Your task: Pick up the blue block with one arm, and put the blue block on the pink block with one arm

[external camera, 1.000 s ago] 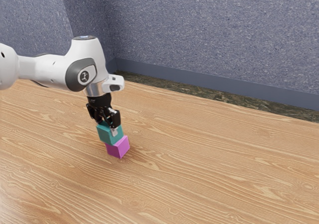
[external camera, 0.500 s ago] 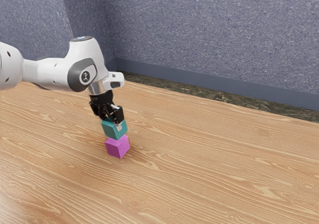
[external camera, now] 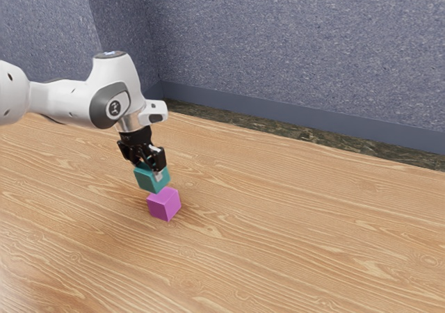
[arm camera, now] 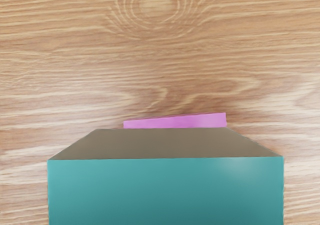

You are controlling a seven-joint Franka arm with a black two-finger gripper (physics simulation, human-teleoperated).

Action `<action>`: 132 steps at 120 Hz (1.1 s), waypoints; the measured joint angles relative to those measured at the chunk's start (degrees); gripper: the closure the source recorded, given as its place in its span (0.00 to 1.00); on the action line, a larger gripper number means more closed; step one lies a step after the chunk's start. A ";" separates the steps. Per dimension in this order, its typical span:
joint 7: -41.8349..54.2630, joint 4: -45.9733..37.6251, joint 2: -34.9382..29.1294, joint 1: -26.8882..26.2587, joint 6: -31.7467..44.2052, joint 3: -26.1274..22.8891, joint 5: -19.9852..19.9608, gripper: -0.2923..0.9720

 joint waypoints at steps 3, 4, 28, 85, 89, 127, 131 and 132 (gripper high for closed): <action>-0.05 0.00 0.01 -0.02 -0.03 -0.04 0.22 0.50; -0.06 0.00 0.02 -0.03 -0.04 -0.05 0.29 0.50; -0.61 0.10 0.11 -0.08 -1.28 -0.10 0.96 0.50; -2.28 1.89 1.63 -0.53 -3.37 -0.19 1.10 0.50; -2.35 2.17 1.83 -0.57 -3.38 -0.19 1.12 0.50; -2.81 2.56 2.08 -0.80 -3.45 -0.30 1.16 0.48; -2.79 2.70 2.13 -0.87 -3.46 -0.37 1.13 0.47; -2.79 2.76 2.18 -0.89 -3.46 -0.38 1.12 0.46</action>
